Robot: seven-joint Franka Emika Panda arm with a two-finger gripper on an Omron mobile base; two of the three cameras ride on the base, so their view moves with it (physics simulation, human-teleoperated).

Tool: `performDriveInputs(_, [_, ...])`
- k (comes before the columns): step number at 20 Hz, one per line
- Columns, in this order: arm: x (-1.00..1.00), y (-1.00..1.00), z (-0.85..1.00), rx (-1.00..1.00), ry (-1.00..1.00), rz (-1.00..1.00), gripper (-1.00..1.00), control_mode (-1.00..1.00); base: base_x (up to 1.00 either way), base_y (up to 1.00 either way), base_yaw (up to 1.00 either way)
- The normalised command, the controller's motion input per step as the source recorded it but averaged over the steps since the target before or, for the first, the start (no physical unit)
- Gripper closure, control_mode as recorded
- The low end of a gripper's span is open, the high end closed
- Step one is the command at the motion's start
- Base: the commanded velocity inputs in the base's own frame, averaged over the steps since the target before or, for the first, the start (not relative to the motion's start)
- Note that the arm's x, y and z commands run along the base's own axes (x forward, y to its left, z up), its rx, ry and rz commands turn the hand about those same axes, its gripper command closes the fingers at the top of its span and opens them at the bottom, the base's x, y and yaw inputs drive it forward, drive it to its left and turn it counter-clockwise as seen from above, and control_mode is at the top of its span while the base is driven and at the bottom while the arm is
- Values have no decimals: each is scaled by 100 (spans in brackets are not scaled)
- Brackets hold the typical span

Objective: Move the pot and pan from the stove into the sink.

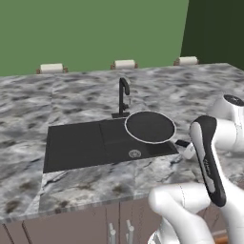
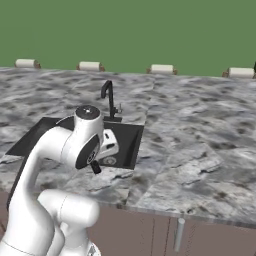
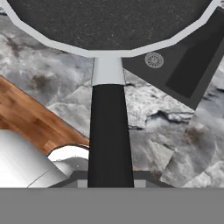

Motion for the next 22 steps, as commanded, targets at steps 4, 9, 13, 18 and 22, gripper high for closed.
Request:
performDriveInputs(4, [34, -1, -7, -1, 24, 3, 100, -100, 0, 0, 0])
performDriveInputs(9, [43, -15, -15, 0, 20, 1, 100, -100, 0, 0, 0])
performDriveInputs(13, [53, -23, -25, 0, 17, 0, 100, -100, 0, 0, 0])
performDriveInputs(18, [63, -18, -29, 0, 11, 0, 100, -100, 0, 0, 0])
performDriveInputs(22, [67, -2, -33, 0, 3, 0, 100, -100, 0, 0, 0])
